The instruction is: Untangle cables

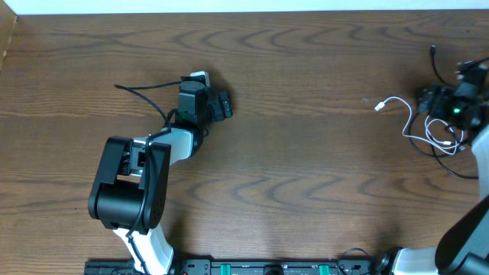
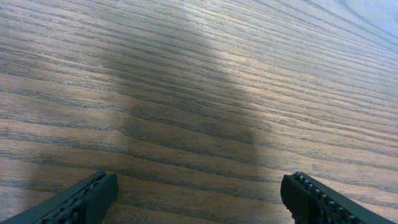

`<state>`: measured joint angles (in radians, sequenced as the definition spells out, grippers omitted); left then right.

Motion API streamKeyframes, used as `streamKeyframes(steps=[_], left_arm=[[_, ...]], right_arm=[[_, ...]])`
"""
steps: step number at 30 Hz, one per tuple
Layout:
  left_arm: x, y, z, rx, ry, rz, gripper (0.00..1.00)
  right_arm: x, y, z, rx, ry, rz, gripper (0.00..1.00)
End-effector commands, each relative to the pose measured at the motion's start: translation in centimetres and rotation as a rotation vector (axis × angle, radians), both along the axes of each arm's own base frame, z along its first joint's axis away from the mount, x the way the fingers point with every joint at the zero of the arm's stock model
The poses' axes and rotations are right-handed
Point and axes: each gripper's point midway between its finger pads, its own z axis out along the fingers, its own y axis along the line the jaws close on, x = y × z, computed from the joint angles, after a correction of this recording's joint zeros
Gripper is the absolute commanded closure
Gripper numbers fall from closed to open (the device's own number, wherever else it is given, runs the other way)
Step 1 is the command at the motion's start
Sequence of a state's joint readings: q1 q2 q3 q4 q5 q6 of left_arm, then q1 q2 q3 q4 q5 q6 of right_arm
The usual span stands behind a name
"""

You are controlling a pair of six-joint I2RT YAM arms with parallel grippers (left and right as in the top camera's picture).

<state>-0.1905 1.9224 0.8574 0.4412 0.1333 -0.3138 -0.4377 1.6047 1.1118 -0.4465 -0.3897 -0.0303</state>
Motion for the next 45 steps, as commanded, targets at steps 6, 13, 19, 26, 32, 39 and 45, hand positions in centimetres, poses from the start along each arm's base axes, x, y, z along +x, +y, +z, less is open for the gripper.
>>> streamKeyframes(steps=[6,13,19,26,32,39,45], left_arm=[[-0.4,0.0,-0.6,-0.005,0.026,-0.01,0.1],[-0.4,0.0,-0.6,-0.005,0.026,-0.01,0.11],[-0.5,0.0,-0.6,-0.005,0.026,-0.01,0.1],[-0.5,0.0,-0.6,-0.005,0.026,-0.01,0.11],[-0.4,0.0,-0.6,-0.004,0.026,-0.009,0.1],[-0.4,0.0,-0.6,-0.004,0.026,-0.01,0.11],[-0.4,0.0,-0.6,-0.005,0.026,-0.01,0.11]], right_arm=[[-2.3,1.3,-4.3,0.014,0.215,0.011,0.27],[-4.8,1.3,-5.5,-0.013,0.328,0.02,0.31],[-5.7,1.4,-6.3,-0.074,0.364,0.094,0.23],[-6.4,1.6,-7.0,-0.113,0.383,0.176,0.25],[-7.9,2.2,-8.7,-0.122,0.418,0.24,0.28],[-8.4,2.4,-10.4,-0.131,0.408,0.243,0.35],[-8.3,2.3,-10.9,-0.145,0.392,0.241,0.52]])
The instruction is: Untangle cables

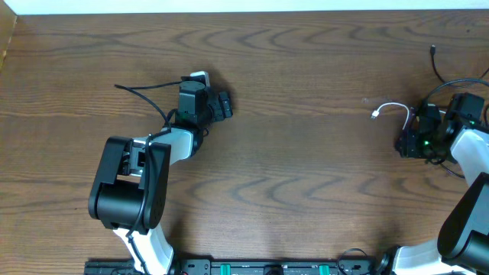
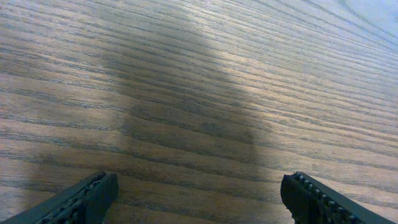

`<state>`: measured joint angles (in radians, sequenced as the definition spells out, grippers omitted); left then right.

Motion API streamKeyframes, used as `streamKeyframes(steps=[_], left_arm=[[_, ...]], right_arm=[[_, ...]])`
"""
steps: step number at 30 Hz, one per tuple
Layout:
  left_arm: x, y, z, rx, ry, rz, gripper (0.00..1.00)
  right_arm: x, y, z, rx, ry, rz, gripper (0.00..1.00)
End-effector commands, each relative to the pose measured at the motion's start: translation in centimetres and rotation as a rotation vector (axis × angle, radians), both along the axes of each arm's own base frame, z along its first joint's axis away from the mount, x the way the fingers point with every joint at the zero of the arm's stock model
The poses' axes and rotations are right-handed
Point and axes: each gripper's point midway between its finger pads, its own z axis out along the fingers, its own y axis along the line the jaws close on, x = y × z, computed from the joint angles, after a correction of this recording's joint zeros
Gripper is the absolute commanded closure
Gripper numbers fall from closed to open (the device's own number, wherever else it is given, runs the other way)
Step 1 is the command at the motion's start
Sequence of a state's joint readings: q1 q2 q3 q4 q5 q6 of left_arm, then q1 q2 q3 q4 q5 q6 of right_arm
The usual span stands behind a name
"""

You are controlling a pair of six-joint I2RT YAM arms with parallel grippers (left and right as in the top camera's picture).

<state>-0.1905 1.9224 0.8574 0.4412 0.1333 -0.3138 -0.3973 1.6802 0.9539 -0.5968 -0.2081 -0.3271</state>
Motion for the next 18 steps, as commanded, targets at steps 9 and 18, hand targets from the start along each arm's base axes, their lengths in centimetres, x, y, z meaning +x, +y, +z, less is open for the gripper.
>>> streamKeyframes(steps=[9,18], left_arm=[[-0.4,0.0,-0.6,-0.004,0.026,-0.009,0.11],[-0.4,0.0,-0.6,-0.004,0.026,-0.009,0.1]], right_arm=[[-0.9,0.1,-1.0,-0.023,0.031,0.032,0.57],[-1.8,0.3,-1.6,-0.023,0.063,0.031,0.67]])
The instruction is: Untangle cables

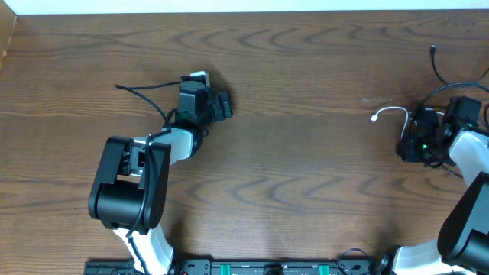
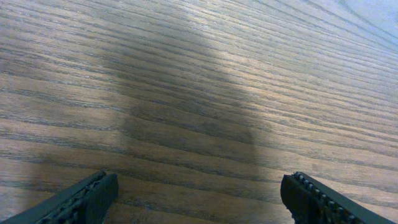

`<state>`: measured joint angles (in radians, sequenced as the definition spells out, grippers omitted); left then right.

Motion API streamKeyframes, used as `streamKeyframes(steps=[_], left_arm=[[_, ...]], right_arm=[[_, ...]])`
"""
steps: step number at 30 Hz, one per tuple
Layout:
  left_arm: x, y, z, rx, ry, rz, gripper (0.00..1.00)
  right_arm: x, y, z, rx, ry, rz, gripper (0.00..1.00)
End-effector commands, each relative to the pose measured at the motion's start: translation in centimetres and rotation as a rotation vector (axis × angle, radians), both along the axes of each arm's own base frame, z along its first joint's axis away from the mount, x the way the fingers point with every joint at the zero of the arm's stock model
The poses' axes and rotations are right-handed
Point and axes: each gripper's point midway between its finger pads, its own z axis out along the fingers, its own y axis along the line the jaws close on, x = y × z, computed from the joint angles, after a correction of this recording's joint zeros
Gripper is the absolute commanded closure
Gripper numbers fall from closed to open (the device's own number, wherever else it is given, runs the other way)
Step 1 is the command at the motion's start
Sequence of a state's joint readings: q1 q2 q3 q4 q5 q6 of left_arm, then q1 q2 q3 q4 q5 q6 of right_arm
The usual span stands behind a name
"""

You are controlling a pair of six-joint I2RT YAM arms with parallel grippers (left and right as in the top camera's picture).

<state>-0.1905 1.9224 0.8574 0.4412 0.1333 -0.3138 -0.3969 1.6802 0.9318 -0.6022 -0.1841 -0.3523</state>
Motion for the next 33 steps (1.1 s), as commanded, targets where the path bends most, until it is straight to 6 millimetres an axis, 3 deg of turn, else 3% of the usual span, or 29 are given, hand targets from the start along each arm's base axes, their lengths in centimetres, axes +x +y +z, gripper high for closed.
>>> streamKeyframes(steps=[1,4,7,14,19,26,33], left_arm=[[-0.4,0.0,-0.6,-0.004,0.026,-0.009,0.11],[-0.4,0.0,-0.6,-0.004,0.026,-0.009,0.11],[-0.4,0.0,-0.6,-0.004,0.026,-0.009,0.1],[-0.4,0.0,-0.6,-0.004,0.026,-0.009,0.11],[-0.4,0.0,-0.6,-0.004,0.026,-0.009,0.1],[-0.4,0.0,-0.6,-0.005,0.026,-0.01,0.1],[-0.4,0.0,-0.6,-0.004,0.026,-0.009,0.1]], right_arm=[[-1.0,0.2,-1.0,-0.01,0.036,0.01,0.71],[-1.4,0.2,-1.4,-0.016,0.045,0.018,0.8],[-1.5,0.3,-1.4,-0.015,0.047,0.021,0.99],[-1.3,0.2,-1.4,-0.013,0.038,0.015,0.99],[0.1,-0.1,-0.4,-0.004,-0.003,-0.033,0.99],[3.8,-1.0,4.3,0.062,-0.137,-0.079,0.99],[6.2,-5.6,10.4,0.156,-0.316,-0.288,0.99]])
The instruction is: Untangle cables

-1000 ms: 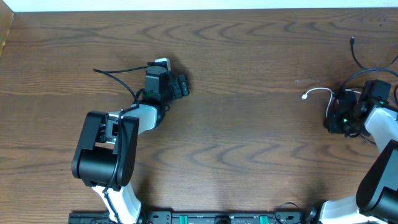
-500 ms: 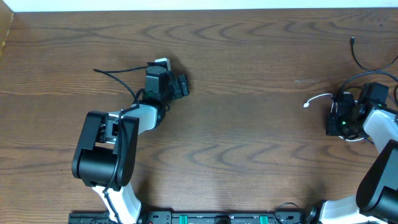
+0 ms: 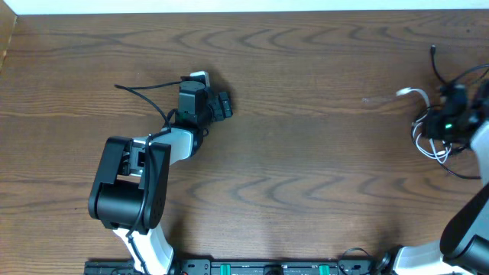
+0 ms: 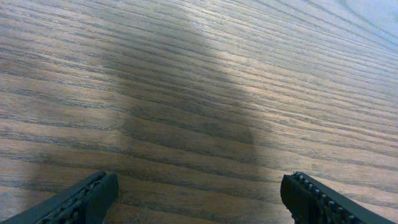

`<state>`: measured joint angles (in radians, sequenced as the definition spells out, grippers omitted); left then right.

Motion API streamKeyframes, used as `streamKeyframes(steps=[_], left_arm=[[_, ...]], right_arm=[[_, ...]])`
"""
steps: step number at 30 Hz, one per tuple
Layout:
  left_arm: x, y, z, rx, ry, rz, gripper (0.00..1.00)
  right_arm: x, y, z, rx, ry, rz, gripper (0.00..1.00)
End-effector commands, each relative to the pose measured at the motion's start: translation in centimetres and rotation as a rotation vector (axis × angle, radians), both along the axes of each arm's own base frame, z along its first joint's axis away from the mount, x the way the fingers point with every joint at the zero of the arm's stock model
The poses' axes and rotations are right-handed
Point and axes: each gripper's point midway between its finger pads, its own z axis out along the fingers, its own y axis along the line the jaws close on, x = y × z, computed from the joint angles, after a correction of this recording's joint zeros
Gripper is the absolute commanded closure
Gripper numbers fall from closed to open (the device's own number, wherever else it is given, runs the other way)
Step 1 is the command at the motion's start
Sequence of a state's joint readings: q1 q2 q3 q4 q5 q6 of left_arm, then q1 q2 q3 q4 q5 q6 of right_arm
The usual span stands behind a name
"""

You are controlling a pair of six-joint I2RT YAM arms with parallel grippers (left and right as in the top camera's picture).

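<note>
At the table's far right edge lies a tangle of a white cable [image 3: 410,93] and a black cable [image 3: 435,63]. White loops [image 3: 429,147] lie just below my right gripper [image 3: 445,118]. That gripper sits in the tangle, and the white cable's plug end arcs out from it to the left, so it looks shut on the white cable. My left gripper [image 3: 222,105] rests far off at the left-centre. In the left wrist view it [image 4: 199,198] stands open over bare wood with nothing between its fingers.
The brown wooden table [image 3: 306,176] fills the overhead view. A thin black lead [image 3: 141,90] runs out to the left beside the left arm. The table's right edge is close to the tangle.
My right gripper has moved up and to the right. The white cable's plug end went with it, from beside the gripper's left to higher and further right. The left arm is unchanged.
My right gripper was first over the tangle at the far right, with the white cable stretched out left. Then it stood lower and further left on the white cable, and stayed there. Now it is back up and right, the white end drawn along. The left gripper stayed open and still.
</note>
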<state>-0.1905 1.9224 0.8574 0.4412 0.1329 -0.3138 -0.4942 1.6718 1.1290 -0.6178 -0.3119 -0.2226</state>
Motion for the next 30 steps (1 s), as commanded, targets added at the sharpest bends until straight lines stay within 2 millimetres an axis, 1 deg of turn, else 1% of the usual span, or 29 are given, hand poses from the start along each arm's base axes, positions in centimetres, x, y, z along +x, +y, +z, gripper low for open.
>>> streamKeyframes(steps=[1,4,6,9,12,14,16,18,19,20,21,23,26,30], left_arm=[[-0.4,0.0,-0.6,-0.005,0.026,-0.01,0.11],[-0.4,0.0,-0.6,-0.005,0.026,-0.01,0.11],[-0.4,0.0,-0.6,-0.005,0.026,-0.01,0.1],[-0.4,0.0,-0.6,-0.005,0.026,-0.01,0.1],[-0.4,0.0,-0.6,-0.005,0.026,-0.009,0.1],[-0.4,0.0,-0.6,-0.005,0.026,-0.01,0.1],[-0.4,0.0,-0.6,-0.005,0.026,-0.01,0.1],[-0.4,0.0,-0.6,-0.005,0.026,-0.01,0.11],[-0.4,0.0,-0.6,-0.005,0.026,-0.01,0.11],[-0.4,0.0,-0.6,-0.005,0.026,-0.01,0.11],[-0.4,0.0,-0.6,-0.005,0.026,-0.01,0.1],[-0.4,0.0,-0.6,-0.005,0.026,-0.01,0.1],[-0.4,0.0,-0.6,-0.005,0.026,-0.01,0.11],[-0.4,0.0,-0.6,-0.005,0.026,-0.01,0.11]], right_arm=[[1.0,-2.5,4.3,0.095,-0.126,-0.137,0.99],[0.4,-5.4,5.6,0.135,-0.168,-0.244,0.99],[-0.5,-7.2,6.0,0.154,-0.185,-0.302,0.99],[-2.3,-10.0,6.0,0.16,-0.193,-0.39,0.99],[-3.8,-11.5,6.0,0.179,-0.195,-0.441,0.99],[-4.2,-11.7,6.0,0.2,-0.2,-0.452,0.99],[-4.1,-11.5,6.3,0.227,-0.219,-0.442,0.98],[-3.8,-11.0,6.6,0.251,-0.234,-0.423,0.91],[-3.6,-10.7,6.7,0.262,-0.24,-0.413,0.86],[-3.3,-10.2,6.9,0.281,-0.248,-0.395,0.76],[-3.2,-9.9,6.9,0.287,-0.249,-0.388,0.7],[-3.0,-8.9,6.8,0.31,-0.236,-0.368,0.55],[-2.7,-7.1,6.4,0.309,-0.208,-0.295,0.43],[-2.0,-3.9,6.0,0.305,-0.166,-0.17,0.25]])
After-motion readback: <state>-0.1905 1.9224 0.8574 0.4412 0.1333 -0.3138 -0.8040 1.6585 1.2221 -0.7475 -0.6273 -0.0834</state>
